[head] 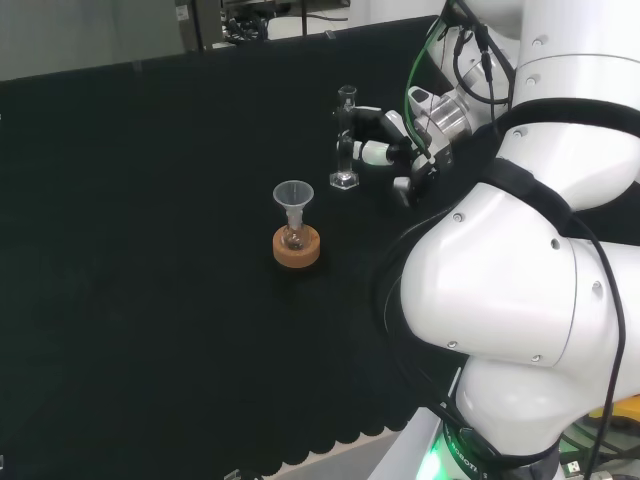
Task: Pick up the graduated cylinder.
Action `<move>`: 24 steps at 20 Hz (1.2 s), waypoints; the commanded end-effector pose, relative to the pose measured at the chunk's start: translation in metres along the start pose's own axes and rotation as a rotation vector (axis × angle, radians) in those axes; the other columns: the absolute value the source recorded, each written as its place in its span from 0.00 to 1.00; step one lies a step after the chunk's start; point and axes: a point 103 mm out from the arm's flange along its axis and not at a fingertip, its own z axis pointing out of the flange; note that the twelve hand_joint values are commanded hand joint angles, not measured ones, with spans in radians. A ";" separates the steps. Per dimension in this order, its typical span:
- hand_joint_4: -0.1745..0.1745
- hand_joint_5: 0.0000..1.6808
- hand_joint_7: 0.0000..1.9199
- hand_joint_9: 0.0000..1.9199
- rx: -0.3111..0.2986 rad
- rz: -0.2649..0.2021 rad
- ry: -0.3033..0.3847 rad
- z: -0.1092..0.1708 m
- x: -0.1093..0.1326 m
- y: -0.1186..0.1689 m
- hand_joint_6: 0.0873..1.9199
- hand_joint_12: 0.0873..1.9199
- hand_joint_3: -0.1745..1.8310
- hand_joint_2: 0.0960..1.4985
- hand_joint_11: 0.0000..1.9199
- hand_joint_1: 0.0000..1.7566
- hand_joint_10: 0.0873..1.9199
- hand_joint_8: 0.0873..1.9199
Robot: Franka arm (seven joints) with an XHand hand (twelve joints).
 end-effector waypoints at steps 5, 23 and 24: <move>0.47 0.43 0.36 0.49 -0.005 -0.002 0.021 0.002 -0.003 0.001 0.23 0.58 0.00 0.66 0.32 0.67 0.15 0.25; 0.60 0.44 0.40 0.55 -0.022 -0.003 0.018 0.007 -0.003 0.005 0.29 0.55 0.00 0.68 0.39 0.67 0.11 0.24; 0.60 0.43 0.40 0.55 -0.025 -0.003 0.020 0.007 -0.003 0.005 0.30 0.55 0.00 0.68 0.39 0.67 0.11 0.24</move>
